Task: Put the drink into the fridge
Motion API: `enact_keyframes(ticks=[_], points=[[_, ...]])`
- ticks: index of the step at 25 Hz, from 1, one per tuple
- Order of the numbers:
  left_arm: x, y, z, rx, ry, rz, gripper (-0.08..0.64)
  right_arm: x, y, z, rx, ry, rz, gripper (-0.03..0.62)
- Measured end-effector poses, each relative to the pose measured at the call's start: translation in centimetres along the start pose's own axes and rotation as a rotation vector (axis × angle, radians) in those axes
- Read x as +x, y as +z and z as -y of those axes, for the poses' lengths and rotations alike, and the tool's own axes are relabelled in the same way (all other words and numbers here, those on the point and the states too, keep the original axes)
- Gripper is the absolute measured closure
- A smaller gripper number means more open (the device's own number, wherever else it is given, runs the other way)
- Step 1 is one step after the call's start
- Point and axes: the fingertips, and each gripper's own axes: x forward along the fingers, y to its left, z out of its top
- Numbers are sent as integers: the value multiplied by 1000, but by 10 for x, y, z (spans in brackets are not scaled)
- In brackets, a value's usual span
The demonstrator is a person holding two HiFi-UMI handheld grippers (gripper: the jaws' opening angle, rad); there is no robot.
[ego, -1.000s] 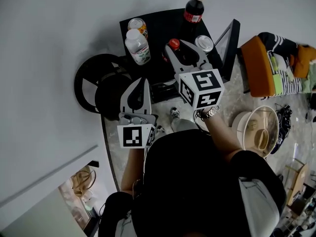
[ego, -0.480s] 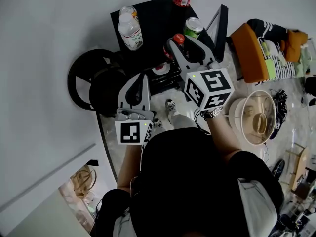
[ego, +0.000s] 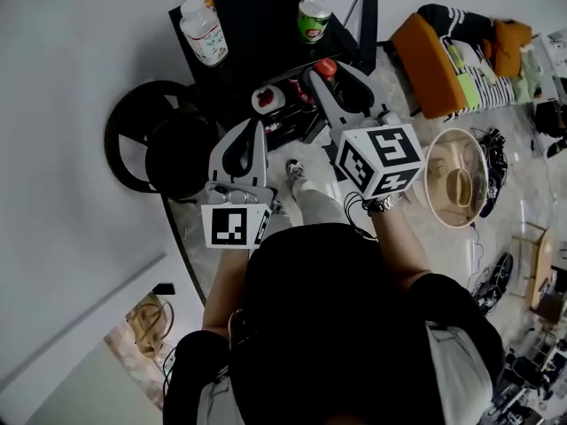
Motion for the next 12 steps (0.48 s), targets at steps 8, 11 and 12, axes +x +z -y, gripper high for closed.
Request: enact_keyframes(ticks=[8, 11, 12], points=[[-18, -20, 21, -22, -37, -37, 551, -34, -33, 1, 17, -32, -28, 453], [-15, -26, 22, -25, -34, -50, 551, -37, -43, 5, 26, -31, -42, 453], [-13, -28, 21, -27, -28, -53, 551, -37, -47, 7, 29, -29, -51, 453]])
